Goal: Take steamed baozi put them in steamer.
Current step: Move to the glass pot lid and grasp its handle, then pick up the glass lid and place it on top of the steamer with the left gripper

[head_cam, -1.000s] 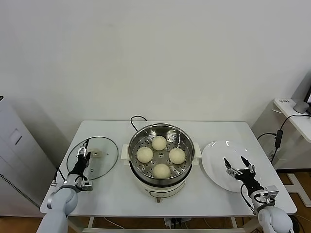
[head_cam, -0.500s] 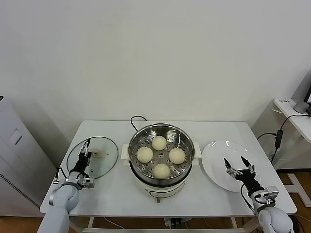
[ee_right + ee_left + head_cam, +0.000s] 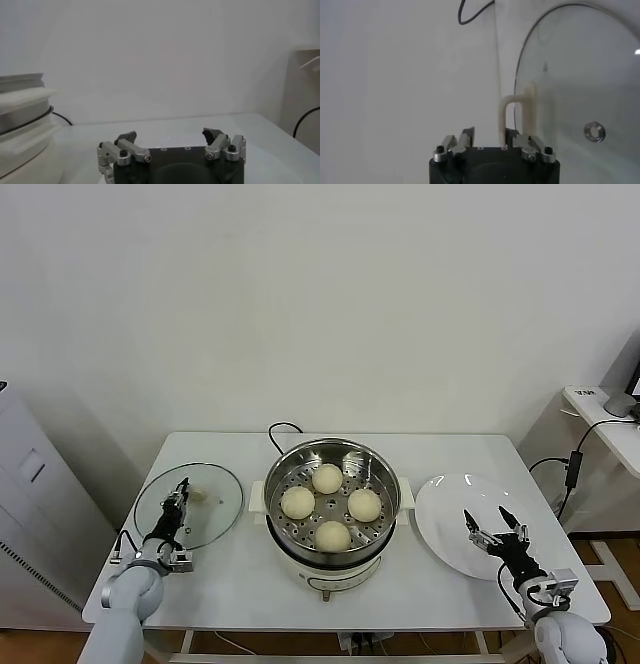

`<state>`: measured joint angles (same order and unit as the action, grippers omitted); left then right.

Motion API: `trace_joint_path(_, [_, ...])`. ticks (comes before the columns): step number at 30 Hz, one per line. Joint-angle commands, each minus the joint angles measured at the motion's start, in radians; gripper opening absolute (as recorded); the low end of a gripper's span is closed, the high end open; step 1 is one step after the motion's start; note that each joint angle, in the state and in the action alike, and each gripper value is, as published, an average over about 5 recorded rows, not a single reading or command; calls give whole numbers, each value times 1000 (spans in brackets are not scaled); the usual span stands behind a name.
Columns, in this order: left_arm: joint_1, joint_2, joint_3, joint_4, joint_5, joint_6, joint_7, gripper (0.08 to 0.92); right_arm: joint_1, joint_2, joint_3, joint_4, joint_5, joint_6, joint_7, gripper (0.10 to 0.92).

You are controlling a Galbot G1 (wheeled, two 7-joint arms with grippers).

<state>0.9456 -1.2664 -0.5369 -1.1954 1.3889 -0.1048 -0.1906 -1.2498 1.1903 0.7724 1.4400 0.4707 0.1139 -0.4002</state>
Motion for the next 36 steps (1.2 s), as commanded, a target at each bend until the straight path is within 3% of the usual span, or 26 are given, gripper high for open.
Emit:
trace_joint_path(1, [15, 14, -7, -60, -53, -8, -1, 212, -2, 0, 2, 3, 1, -1, -1, 823])
trace_joint_path(7, [33, 51, -16, -160, -107, -9, 24, 105, -3, -5, 3, 15, 8, -5, 0, 823])
trace_joint_path(21, [73, 187, -9, -485, -321, 141, 219, 104, -9, -14, 11, 39, 18, -9, 1, 823])
trace_joint_path(29, [140, 235, 82, -763, -296, 333, 370, 104, -14, -18, 20, 56, 25, -13, 2, 823])
trace_joint_path(36, [158, 217, 248, -921, -169, 554, 461, 104, -19, -23, 28, 56, 28, -14, 1, 823])
